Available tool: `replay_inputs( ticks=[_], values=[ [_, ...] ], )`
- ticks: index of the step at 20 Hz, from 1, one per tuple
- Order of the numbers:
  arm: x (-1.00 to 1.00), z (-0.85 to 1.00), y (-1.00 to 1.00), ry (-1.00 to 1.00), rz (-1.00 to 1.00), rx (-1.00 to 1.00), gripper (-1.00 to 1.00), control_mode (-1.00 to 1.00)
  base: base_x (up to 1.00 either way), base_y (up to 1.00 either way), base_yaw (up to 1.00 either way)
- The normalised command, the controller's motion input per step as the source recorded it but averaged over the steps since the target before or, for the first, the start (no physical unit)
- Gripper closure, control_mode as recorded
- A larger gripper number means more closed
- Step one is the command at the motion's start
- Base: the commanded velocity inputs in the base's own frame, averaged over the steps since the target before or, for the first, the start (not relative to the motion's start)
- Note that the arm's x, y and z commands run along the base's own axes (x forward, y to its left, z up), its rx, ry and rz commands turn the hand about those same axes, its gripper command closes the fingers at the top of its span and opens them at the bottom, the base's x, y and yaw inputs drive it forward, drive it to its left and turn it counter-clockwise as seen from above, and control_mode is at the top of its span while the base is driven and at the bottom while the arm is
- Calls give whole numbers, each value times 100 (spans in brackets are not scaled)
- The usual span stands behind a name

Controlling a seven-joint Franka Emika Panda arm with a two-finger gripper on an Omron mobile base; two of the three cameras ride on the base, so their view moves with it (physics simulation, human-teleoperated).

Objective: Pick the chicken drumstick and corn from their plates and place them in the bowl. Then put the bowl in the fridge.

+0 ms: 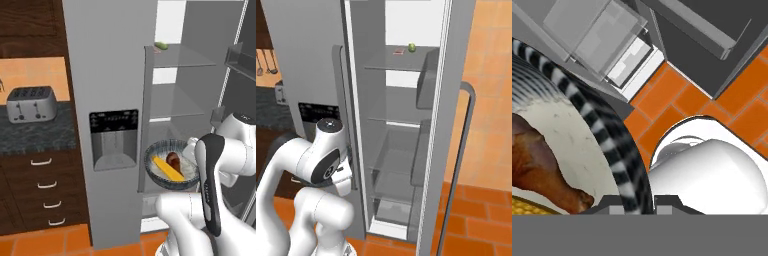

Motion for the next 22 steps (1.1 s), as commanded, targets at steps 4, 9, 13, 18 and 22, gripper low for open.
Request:
replay_inputs(
  ticks=[4, 9, 13, 18, 22],
  values=[
    [0, 0, 0, 0, 0, 0, 100, 100, 17, -19, -16],
    [0, 0, 0, 0, 0, 0, 100, 100, 43, -16, -3],
    [0, 0, 0, 0, 0, 0, 100, 100, 27, -64, 0],
    [0, 0, 0, 0, 0, 0, 100, 100, 7, -32, -1],
    [0, 0, 0, 0, 0, 0, 100, 100, 32, 9, 0]
  ],
)
